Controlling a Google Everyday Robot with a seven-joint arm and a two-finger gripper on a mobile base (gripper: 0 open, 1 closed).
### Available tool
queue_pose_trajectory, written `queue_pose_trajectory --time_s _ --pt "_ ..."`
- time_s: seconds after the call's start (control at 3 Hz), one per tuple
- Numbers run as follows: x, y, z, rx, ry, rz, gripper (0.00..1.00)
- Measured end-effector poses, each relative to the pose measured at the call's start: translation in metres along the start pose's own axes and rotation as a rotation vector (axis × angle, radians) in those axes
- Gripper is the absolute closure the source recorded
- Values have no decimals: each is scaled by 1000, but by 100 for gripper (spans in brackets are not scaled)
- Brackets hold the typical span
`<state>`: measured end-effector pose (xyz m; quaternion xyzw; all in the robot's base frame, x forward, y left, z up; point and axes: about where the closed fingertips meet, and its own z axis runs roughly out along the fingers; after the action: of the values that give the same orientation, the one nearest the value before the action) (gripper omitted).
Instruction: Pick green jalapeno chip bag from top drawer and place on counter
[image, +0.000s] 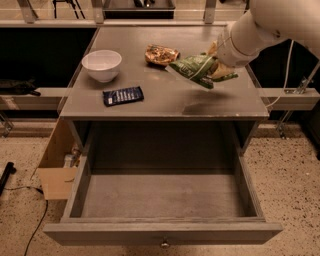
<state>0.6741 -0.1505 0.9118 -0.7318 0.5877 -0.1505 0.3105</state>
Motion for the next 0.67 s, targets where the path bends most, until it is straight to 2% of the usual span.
queue_pose_trajectory --time_s 0.33,0.67 --pt "-5 2 25 -57 8 -32 100" --pt "2 9 40 -96 24 -25 100"
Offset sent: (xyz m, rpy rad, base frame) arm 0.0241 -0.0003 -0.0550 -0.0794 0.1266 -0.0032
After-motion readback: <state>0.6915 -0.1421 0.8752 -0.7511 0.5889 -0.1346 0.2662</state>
